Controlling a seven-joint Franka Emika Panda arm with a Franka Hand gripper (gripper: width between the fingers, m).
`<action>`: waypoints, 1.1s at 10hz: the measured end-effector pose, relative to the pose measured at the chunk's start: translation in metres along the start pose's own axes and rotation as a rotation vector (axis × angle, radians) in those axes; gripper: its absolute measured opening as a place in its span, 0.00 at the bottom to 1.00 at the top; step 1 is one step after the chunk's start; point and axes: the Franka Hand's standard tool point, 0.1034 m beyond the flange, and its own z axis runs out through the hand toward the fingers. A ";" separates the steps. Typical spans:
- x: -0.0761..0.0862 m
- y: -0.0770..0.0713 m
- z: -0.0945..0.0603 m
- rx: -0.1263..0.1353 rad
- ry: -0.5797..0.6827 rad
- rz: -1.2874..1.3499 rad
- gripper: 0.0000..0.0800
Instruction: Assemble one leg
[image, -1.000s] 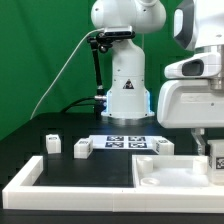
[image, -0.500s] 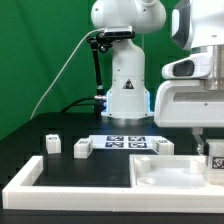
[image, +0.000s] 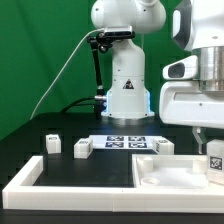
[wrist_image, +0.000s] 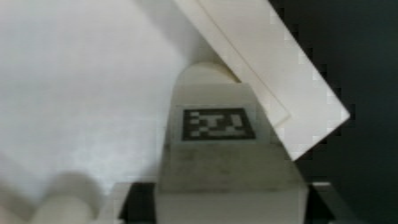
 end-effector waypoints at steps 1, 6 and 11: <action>-0.001 0.001 0.000 -0.004 0.006 0.132 0.36; 0.000 0.004 0.000 -0.008 -0.006 0.523 0.37; 0.000 0.002 -0.003 0.001 -0.008 0.382 0.76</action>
Offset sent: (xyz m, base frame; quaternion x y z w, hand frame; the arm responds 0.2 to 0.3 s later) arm -0.0008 -0.0009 -0.0095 0.0002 -0.0084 0.2645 0.9644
